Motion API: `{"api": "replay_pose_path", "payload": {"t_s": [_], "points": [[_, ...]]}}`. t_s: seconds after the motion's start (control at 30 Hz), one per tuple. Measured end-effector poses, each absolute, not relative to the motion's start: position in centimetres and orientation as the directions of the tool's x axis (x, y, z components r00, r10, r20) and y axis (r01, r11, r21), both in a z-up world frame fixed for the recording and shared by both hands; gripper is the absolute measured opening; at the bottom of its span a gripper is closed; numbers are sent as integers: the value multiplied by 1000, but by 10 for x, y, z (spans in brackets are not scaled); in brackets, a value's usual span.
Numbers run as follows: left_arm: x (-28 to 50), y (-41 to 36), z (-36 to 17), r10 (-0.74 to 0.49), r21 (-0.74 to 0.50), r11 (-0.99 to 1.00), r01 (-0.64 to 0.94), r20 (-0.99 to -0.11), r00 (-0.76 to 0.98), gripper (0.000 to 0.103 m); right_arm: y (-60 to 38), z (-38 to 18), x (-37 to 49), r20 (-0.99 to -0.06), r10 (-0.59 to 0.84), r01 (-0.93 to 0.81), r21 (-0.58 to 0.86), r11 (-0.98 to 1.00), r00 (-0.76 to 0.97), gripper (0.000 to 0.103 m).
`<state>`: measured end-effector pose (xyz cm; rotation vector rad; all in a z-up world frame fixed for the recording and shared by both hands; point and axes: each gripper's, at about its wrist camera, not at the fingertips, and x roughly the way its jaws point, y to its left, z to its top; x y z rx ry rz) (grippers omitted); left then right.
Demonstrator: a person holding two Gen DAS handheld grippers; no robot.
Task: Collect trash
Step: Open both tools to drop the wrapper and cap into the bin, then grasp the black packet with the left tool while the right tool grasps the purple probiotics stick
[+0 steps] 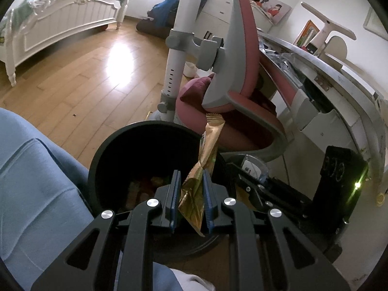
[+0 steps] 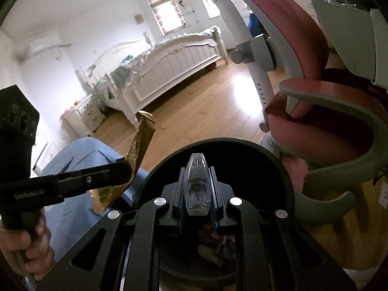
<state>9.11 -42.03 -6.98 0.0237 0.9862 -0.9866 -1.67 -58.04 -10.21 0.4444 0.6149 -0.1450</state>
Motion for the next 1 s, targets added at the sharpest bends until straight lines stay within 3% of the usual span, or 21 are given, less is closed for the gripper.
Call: {"api": "replay_pose_path", "payload": {"t_s": [0.27, 0.33, 0.37, 0.43, 0.5, 0.7, 1.0], "points": [[94, -417, -71, -680, -399, 597, 696, -711, 176, 23, -583, -105, -11, -616, -9, 291, 359, 887, 787, 18], [95, -414, -70, -677, -401, 608, 685, -712, 183, 51, -583, -107, -9, -629, -10, 299, 355, 886, 777, 19], [95, -413, -68, -680, -402, 611, 682, -708, 192, 57, -583, -108, -9, -635, -11, 304, 354, 884, 772, 25], [94, -407, -64, -686, -400, 614, 681, -696, 211, 70, -583, -107, -12, -622, -20, 315, 368, 875, 782, 65], [94, -404, -61, -687, -400, 617, 678, -693, 217, 71, -583, -104, -16, -603, -33, 323, 379, 867, 797, 77], [93, -380, -51, -693, -403, 628, 666, -679, 242, 71, -572, -99, -12, -617, -31, 316, 358, 878, 786, 78], [116, -281, -32, -626, -364, 748, 555, -663, 410, 71, -518, -79, 10, -616, 45, 219, 345, 913, 786, 78]]}}
